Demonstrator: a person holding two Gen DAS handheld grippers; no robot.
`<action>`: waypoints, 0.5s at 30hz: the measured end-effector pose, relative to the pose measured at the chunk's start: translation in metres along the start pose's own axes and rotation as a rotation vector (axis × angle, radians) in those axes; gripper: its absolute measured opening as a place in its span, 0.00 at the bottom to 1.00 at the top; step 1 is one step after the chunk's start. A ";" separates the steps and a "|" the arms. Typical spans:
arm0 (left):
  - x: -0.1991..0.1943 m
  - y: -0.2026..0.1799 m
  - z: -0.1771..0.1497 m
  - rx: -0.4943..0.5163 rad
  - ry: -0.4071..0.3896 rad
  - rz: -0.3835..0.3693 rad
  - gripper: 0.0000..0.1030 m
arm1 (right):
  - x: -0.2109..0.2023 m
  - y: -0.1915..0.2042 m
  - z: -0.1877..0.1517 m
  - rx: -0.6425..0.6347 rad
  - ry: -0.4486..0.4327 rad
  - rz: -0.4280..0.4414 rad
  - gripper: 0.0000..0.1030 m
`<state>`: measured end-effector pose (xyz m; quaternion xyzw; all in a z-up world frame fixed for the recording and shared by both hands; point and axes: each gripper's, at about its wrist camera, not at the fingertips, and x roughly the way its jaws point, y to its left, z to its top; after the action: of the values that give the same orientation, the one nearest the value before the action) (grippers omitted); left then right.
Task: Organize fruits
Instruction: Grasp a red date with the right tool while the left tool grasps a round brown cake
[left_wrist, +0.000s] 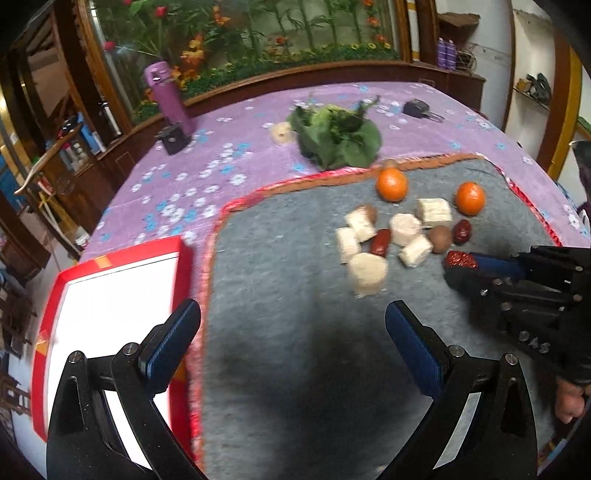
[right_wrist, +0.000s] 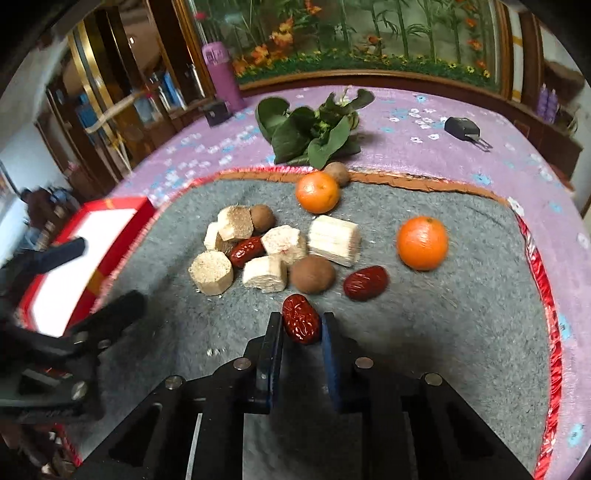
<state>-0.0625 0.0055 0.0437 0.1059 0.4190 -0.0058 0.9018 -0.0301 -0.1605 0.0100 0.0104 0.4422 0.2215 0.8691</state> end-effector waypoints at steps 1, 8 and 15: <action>0.004 -0.004 0.002 0.004 0.012 -0.007 0.98 | -0.002 -0.008 -0.001 0.010 -0.004 0.006 0.20; 0.038 -0.019 0.012 -0.048 0.113 -0.032 0.88 | -0.022 -0.051 -0.002 0.177 -0.097 0.168 0.20; 0.048 -0.026 0.016 -0.081 0.125 -0.045 0.65 | -0.023 -0.057 0.000 0.239 -0.102 0.197 0.20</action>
<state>-0.0219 -0.0194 0.0124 0.0599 0.4765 -0.0025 0.8771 -0.0201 -0.2205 0.0157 0.1683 0.4176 0.2507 0.8570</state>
